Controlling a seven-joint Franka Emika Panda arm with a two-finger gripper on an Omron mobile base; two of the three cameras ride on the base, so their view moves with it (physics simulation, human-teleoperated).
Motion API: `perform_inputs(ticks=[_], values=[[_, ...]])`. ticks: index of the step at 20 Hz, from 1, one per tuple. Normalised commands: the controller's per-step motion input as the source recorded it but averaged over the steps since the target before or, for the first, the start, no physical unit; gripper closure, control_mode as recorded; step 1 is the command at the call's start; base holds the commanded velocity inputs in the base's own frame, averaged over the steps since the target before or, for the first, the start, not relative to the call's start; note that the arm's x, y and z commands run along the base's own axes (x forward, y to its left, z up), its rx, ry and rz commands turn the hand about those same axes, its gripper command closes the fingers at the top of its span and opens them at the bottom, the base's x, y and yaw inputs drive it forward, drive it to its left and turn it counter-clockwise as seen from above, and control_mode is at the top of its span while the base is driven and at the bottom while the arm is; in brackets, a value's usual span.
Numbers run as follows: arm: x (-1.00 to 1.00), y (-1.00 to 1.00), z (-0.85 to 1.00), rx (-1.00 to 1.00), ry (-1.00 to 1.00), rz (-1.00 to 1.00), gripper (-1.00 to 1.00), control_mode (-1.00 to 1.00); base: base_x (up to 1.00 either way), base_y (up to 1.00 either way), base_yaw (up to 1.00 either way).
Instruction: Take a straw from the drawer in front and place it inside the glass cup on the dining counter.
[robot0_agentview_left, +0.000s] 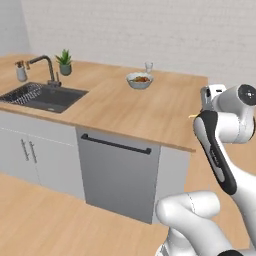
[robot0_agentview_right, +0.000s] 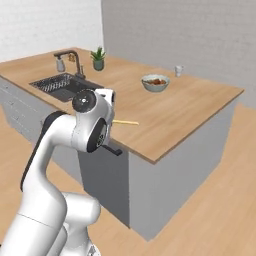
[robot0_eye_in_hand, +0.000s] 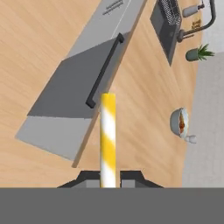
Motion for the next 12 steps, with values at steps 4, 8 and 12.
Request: perform_inputs(ticks=[4,8,12], values=[[0.00,0.00,0.00,0.00,0.00,0.00,1.00,1.00,0.00,-0.99,-0.13],[0.00,0.00,0.00,0.00,0.00,0.00,1.00,1.00,0.03,-0.94,-0.06],[0.00,0.00,0.00,0.00,0.00,0.00,1.00,1.00,0.10,-0.89,-0.03]])
